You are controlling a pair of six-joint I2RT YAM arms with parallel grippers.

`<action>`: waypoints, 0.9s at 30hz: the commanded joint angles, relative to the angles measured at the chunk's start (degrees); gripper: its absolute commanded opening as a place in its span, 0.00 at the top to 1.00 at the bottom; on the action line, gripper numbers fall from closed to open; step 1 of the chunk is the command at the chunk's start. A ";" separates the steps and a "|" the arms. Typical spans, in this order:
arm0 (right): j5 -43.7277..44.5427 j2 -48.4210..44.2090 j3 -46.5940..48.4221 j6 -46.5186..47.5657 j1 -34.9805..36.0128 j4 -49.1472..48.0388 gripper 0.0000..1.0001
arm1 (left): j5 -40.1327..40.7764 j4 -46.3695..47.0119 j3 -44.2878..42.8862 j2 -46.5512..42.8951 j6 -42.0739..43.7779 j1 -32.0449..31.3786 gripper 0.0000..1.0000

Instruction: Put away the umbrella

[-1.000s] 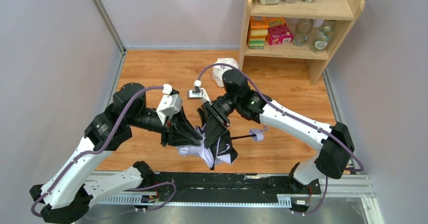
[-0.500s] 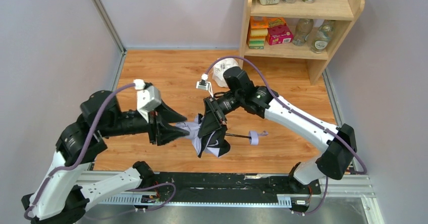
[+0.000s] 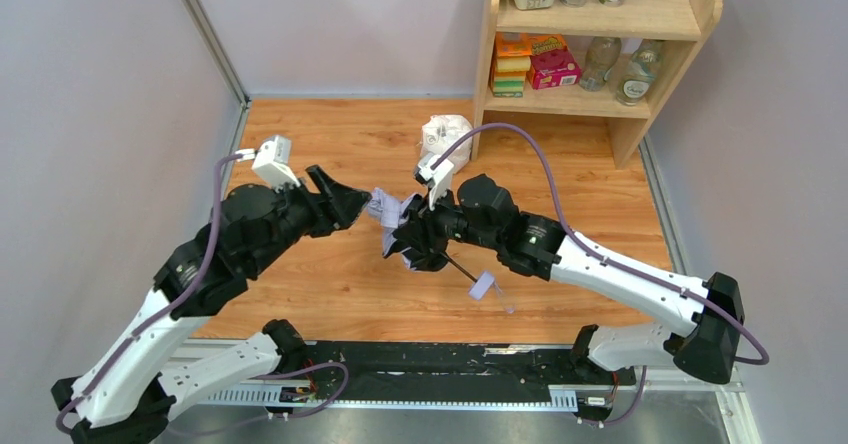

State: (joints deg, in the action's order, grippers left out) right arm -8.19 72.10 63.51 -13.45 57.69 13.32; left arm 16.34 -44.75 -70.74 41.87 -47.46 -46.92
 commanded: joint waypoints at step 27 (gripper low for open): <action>16.00 -10.92 -2.42 19.07 10.24 -17.98 1.00 | -17.90 18.10 7.89 13.85 -28.82 5.16 0.25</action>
State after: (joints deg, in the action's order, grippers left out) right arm 13.45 66.15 60.47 2.72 65.10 9.78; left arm 2.72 -32.69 -67.00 54.78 -71.09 -42.59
